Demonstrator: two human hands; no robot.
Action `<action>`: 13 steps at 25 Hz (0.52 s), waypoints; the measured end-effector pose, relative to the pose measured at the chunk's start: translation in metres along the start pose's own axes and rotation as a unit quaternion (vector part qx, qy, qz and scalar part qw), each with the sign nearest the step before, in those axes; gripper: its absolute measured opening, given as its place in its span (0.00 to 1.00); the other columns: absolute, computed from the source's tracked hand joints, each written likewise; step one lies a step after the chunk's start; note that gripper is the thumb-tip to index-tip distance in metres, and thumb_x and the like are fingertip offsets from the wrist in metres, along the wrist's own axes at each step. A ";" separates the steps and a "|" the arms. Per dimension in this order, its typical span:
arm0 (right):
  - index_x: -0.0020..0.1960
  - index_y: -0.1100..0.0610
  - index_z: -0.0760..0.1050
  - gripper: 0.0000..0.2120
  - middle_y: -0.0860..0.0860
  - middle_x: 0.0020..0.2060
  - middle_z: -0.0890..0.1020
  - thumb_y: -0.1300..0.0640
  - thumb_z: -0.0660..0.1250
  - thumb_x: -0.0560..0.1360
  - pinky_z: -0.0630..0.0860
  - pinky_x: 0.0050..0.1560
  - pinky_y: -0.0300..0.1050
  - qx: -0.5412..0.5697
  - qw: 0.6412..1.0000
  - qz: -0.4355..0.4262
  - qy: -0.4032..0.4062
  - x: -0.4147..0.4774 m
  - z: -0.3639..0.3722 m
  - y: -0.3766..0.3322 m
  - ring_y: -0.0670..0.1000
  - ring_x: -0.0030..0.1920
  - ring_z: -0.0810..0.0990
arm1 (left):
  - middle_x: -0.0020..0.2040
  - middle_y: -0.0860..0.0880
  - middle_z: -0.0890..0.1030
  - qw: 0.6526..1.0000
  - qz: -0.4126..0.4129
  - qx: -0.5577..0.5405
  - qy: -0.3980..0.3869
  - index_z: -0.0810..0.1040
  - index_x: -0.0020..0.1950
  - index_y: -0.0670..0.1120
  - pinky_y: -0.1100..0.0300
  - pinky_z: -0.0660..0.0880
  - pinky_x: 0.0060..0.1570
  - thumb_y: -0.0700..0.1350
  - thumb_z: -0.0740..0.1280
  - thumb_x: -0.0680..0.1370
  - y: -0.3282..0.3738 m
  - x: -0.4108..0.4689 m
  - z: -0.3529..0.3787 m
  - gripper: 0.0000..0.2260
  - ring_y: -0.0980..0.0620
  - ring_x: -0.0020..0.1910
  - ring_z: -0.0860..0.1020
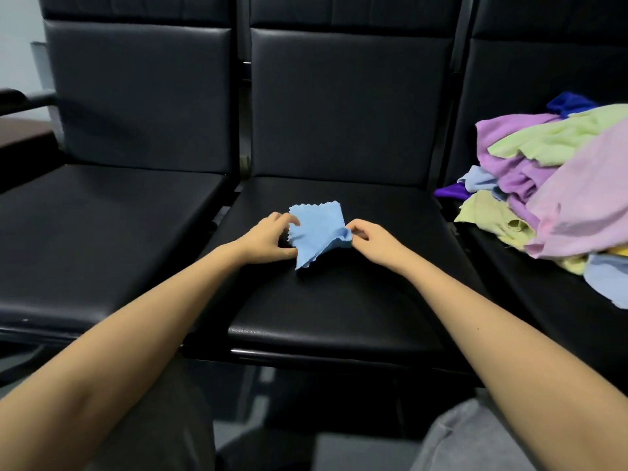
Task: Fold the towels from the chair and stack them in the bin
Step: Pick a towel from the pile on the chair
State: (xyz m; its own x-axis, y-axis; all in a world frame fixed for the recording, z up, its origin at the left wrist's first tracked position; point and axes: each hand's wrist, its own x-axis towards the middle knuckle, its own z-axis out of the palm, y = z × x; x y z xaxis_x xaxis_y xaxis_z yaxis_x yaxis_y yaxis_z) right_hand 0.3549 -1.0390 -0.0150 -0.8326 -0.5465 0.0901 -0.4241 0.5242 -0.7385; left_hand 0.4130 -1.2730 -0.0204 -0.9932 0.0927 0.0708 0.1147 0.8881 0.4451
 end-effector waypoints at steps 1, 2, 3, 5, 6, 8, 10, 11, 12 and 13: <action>0.45 0.54 0.74 0.06 0.51 0.39 0.78 0.59 0.60 0.78 0.69 0.40 0.41 0.012 1.000 0.018 0.000 0.000 -0.002 0.002 0.47 0.38 0.72 | 0.59 0.53 0.68 0.999 0.028 -0.005 -0.035 0.71 0.66 0.50 0.58 0.63 0.64 0.60 0.66 0.64 0.005 -0.002 -0.001 0.32 0.50 0.62 0.67; 0.44 0.54 0.74 0.06 0.51 0.37 0.76 0.59 0.59 0.79 0.67 0.38 0.40 0.015 0.999 0.034 0.002 -0.001 -0.003 0.002 0.47 0.36 0.71 | 0.62 0.56 0.67 0.996 0.042 -0.006 -0.077 0.72 0.66 0.52 0.58 0.57 0.67 0.65 0.63 0.61 0.010 -0.004 0.000 0.35 0.52 0.65 0.64; 0.45 0.57 0.74 0.07 0.51 0.36 0.75 0.58 0.59 0.79 0.66 0.37 0.40 0.020 0.999 0.047 0.009 0.000 -0.002 0.002 0.47 0.36 0.69 | 0.65 0.57 0.66 0.993 0.038 0.003 -0.115 0.74 0.64 0.52 0.58 0.52 0.69 0.67 0.63 0.61 0.016 -0.006 0.003 0.35 0.52 0.69 0.60; 0.46 0.64 0.75 0.10 0.53 0.34 0.73 0.58 0.60 0.78 0.66 0.37 0.42 0.040 0.997 0.062 0.034 0.002 0.001 -0.001 0.48 0.35 0.69 | 0.71 0.54 0.62 0.990 -0.013 0.011 -0.138 0.69 0.68 0.49 0.57 0.47 0.71 0.66 0.69 0.67 0.029 -0.008 0.013 0.35 0.49 0.74 0.51; 0.44 0.64 0.75 0.10 0.52 0.33 0.71 0.58 0.60 0.78 0.65 0.37 0.42 0.057 0.995 0.067 0.047 0.003 0.002 -0.003 0.48 0.34 0.68 | 0.70 0.53 0.63 0.993 -0.033 0.009 -0.115 0.67 0.69 0.47 0.56 0.49 0.71 0.65 0.70 0.67 0.033 -0.009 0.017 0.37 0.49 0.73 0.53; 0.40 0.60 0.72 0.08 0.50 0.31 0.68 0.60 0.60 0.77 0.62 0.32 0.38 0.084 0.990 0.082 0.077 0.005 0.003 -0.009 0.46 0.32 0.64 | 0.55 0.50 0.74 0.997 -0.022 -0.071 -0.030 0.76 0.57 0.42 0.56 0.63 0.63 0.64 0.70 0.65 0.037 -0.008 0.018 0.31 0.51 0.61 0.69; 0.38 0.59 0.70 0.08 0.51 0.32 0.66 0.60 0.58 0.76 0.60 0.32 0.39 0.116 0.983 0.095 0.108 0.009 0.002 -0.013 0.46 0.34 0.62 | 0.45 0.48 0.79 0.973 -0.016 -0.227 0.041 0.79 0.50 0.37 0.53 0.73 0.52 0.53 0.72 0.70 0.035 -0.006 0.012 0.20 0.54 0.46 0.76; 0.37 0.60 0.69 0.09 0.51 0.33 0.66 0.60 0.58 0.76 0.59 0.33 0.41 0.132 0.979 0.099 0.123 0.010 0.001 -0.014 0.46 0.35 0.62 | 0.44 0.47 0.80 0.960 -0.021 -0.275 0.055 0.79 0.51 0.36 0.53 0.74 0.49 0.47 0.72 0.72 0.035 -0.005 0.009 0.15 0.54 0.43 0.76; 0.36 0.58 0.67 0.10 0.51 0.33 0.65 0.60 0.57 0.76 0.58 0.33 0.42 0.144 0.975 0.102 0.135 0.012 0.001 -0.015 0.46 0.35 0.61 | 0.43 0.47 0.79 0.951 -0.026 -0.301 0.066 0.79 0.52 0.35 0.54 0.74 0.47 0.44 0.72 0.72 0.033 -0.003 0.007 0.14 0.54 0.42 0.76; 0.34 0.56 0.64 0.11 0.50 0.33 0.64 0.60 0.57 0.76 0.57 0.33 0.42 0.152 0.972 0.109 0.142 0.014 0.001 -0.016 0.46 0.34 0.60 | 0.42 0.47 0.79 0.946 -0.027 -0.313 0.077 0.78 0.52 0.34 0.55 0.74 0.44 0.44 0.71 0.71 0.031 0.000 0.007 0.15 0.54 0.41 0.75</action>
State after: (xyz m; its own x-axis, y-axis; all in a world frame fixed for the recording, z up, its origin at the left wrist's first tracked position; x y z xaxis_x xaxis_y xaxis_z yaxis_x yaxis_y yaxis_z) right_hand 0.3506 -1.0553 -0.0030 -0.9738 -0.2197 0.0586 -0.1382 0.3672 -0.9198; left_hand 0.4166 -1.2429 -0.0126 -0.9885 -0.0550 0.1407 0.1020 0.4439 0.8903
